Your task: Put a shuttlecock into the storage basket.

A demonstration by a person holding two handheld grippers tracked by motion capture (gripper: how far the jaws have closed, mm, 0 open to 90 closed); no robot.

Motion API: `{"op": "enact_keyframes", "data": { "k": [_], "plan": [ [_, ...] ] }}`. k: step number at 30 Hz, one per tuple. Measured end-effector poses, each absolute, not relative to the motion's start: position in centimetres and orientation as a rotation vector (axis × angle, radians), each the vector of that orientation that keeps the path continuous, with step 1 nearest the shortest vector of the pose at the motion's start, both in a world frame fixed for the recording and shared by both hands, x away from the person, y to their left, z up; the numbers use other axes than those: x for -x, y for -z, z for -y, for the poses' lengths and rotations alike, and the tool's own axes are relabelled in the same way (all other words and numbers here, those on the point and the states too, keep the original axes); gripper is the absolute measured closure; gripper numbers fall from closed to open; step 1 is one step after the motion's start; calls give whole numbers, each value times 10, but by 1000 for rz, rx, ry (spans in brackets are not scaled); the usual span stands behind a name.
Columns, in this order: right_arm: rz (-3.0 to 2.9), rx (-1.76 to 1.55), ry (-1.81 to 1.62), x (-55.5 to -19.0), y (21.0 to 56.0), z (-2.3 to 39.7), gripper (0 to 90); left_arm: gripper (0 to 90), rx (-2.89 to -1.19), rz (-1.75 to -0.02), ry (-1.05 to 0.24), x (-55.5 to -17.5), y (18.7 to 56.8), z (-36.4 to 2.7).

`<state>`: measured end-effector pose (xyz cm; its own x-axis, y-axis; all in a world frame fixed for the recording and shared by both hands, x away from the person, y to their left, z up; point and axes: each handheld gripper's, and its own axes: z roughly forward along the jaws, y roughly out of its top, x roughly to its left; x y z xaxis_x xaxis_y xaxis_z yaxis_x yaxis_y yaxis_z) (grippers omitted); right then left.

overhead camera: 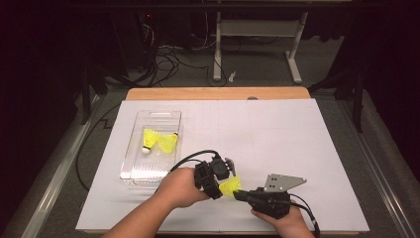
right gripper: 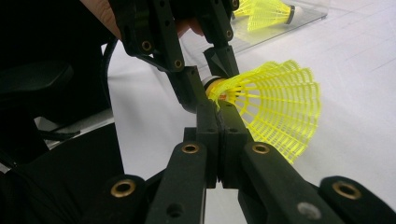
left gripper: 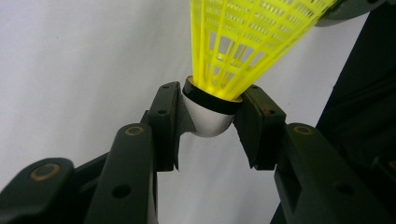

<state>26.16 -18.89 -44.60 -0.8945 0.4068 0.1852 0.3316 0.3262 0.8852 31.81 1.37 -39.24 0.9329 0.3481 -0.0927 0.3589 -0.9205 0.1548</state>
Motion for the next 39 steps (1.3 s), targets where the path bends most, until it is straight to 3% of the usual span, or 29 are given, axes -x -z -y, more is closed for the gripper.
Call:
{"op": "enact_keyframes", "data": {
  "k": [23, 29, 39],
  "plan": [
    [-2489, -706, -1624, -262, 447, 189, 859, 631, -2923, -512, 80, -317, 394, -12],
    [-2485, -707, -1612, -262, 447, 189, 812, 631, -2926, -511, 80, -317, 394, -13],
    [-2475, -708, -1613, -262, 446, 191, 657, 630, -2926, -537, 76, -319, 394, -14]
  ]
}}
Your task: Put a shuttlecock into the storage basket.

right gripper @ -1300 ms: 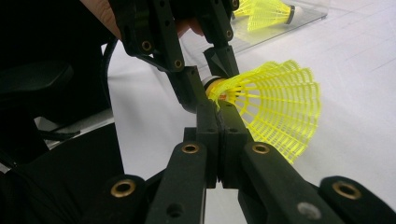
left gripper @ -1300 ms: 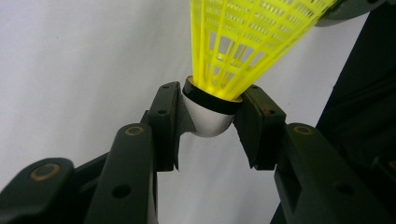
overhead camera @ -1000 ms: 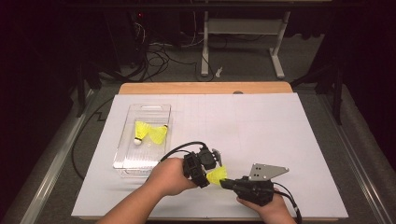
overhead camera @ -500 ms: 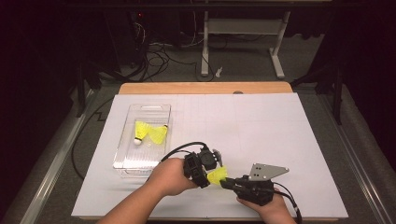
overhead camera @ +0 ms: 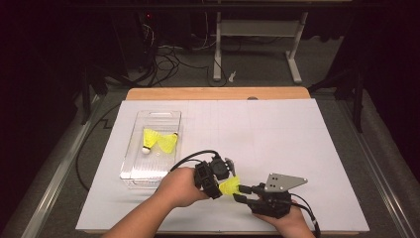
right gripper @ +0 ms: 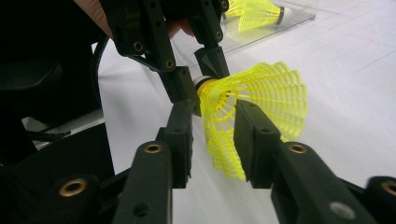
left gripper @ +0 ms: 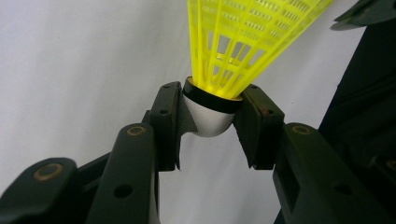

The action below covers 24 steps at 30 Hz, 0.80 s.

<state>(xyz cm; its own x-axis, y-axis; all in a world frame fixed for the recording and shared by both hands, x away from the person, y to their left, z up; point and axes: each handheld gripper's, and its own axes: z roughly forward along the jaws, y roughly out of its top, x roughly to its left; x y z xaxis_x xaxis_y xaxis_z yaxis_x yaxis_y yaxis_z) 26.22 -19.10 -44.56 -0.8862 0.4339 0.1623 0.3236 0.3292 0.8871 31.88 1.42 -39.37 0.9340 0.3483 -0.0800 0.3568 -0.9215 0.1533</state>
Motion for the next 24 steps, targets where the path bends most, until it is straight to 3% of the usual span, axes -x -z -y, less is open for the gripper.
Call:
{"op": "enact_keyframes", "data": {
  "k": [16, 24],
  "plan": [
    [-2358, -770, -1568, -262, 443, 201, 332, 630, -2932, -636, 60, -325, 394, -22],
    [-2265, -859, -1519, -268, 444, 218, 238, 630, -2922, -672, 71, -326, 397, -30]
  ]
}}
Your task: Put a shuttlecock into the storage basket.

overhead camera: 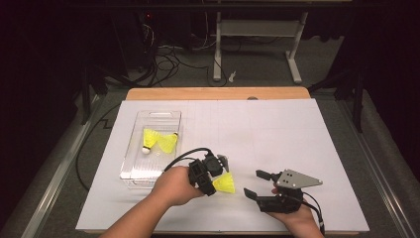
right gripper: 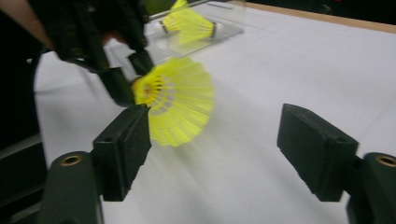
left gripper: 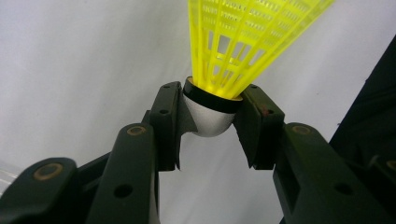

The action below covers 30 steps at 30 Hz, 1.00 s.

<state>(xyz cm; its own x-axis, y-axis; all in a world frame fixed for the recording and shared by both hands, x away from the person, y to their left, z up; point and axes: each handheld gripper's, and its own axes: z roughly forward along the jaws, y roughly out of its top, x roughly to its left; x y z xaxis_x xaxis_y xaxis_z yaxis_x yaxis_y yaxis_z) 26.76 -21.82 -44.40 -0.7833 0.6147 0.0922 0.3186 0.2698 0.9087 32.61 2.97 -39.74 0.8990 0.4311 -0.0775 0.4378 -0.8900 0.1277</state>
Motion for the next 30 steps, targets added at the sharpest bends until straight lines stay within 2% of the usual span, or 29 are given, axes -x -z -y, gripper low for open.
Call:
{"op": "enact_keyframes", "data": {
  "k": [22, 30],
  "plan": [
    [-2034, -992, -1316, -278, 444, 267, 2, 629, -2890, -727, 76, -329, 393, -45],
    [-1949, -1015, -1325, -268, 451, 277, 1, 629, -2899, -739, 90, -330, 392, -46]
  ]
}}
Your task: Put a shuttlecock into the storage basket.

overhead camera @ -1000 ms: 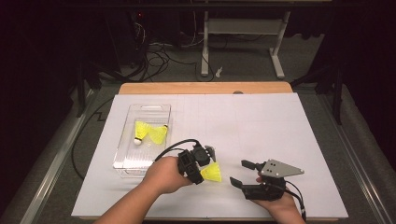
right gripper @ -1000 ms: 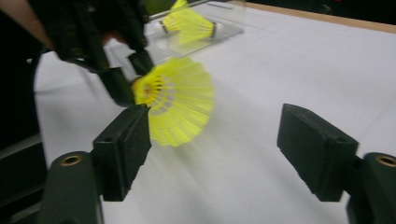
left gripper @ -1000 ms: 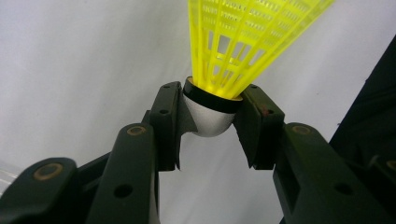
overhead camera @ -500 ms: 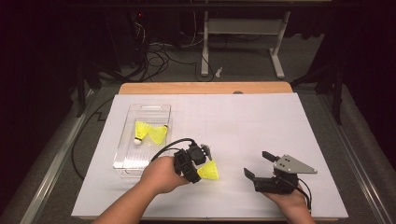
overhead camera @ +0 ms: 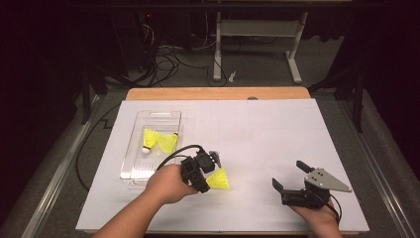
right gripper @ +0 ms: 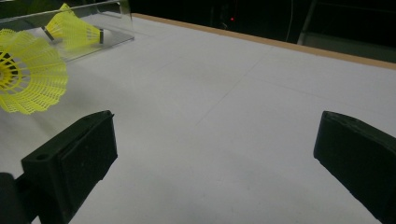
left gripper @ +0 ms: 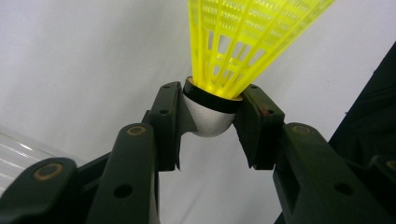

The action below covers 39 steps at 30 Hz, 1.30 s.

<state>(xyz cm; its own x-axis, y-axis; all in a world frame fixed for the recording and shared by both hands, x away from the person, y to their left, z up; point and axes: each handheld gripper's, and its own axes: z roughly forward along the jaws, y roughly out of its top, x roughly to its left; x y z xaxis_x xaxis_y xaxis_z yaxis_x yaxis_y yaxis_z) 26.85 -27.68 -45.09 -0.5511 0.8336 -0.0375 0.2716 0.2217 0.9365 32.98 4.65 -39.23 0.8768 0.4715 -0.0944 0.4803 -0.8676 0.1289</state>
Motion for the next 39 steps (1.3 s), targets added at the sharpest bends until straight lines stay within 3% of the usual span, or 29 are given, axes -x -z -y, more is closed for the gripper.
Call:
{"op": "enact_keyframes", "data": {
  "k": [13, 39],
  "plan": [
    [-2000, -994, -1335, -268, 456, 269, 2, 630, -2901, -751, 165, -333, 387, -51],
    [-2032, -991, -1340, -267, 458, 270, 2, 630, -2883, -807, 164, -341, 347, -82]
  ]
}}
